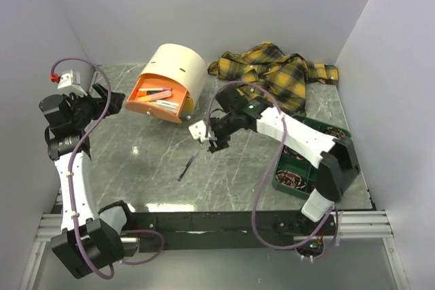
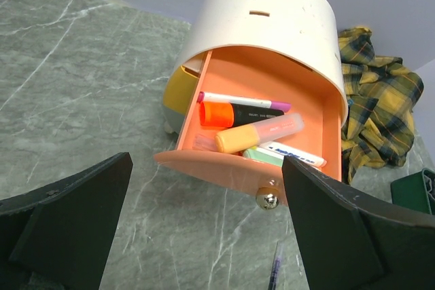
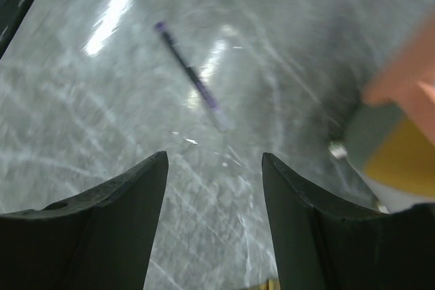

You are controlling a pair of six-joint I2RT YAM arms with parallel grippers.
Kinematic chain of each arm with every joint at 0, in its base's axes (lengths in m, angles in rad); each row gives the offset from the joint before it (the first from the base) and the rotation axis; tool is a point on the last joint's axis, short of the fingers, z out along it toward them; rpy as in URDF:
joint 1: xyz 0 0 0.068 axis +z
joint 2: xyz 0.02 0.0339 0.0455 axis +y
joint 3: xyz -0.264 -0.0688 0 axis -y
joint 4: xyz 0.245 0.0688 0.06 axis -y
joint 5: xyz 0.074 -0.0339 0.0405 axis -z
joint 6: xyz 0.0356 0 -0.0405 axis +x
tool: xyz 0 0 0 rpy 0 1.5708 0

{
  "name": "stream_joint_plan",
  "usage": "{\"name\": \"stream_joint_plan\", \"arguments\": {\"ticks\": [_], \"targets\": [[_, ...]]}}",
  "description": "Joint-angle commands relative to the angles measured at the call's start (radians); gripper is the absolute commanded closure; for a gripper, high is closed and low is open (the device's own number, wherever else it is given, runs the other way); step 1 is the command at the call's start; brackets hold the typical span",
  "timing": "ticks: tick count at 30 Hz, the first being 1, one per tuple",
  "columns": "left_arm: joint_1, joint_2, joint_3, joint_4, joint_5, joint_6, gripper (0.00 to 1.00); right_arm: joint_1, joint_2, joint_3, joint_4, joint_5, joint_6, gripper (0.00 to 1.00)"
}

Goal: Sort the stationery into containers
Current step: Pick up the pen from the center of the board.

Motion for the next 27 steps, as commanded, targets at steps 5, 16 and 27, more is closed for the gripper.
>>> {"name": "stream_joint_plan", "arguments": {"ticks": [5, 16, 27], "targets": [[-0.016, -0.047, 0.031, -0.030, -0.029, 0.041, 0.00, 0.061, 0.231, 0.127, -0.228, 0.005, -0.449, 0.41], [-0.030, -0.097, 0.045, -0.111, -0.065, 0.077, 0.01, 0.146, 0.447, 0.233, -0.248, 0.093, -0.518, 0.44], [-0.032, -0.090, 0.029, -0.091, -0.060, 0.057, 0.01, 0.147, 0.564, 0.369, -0.251, 0.121, -0.441, 0.45]]}}
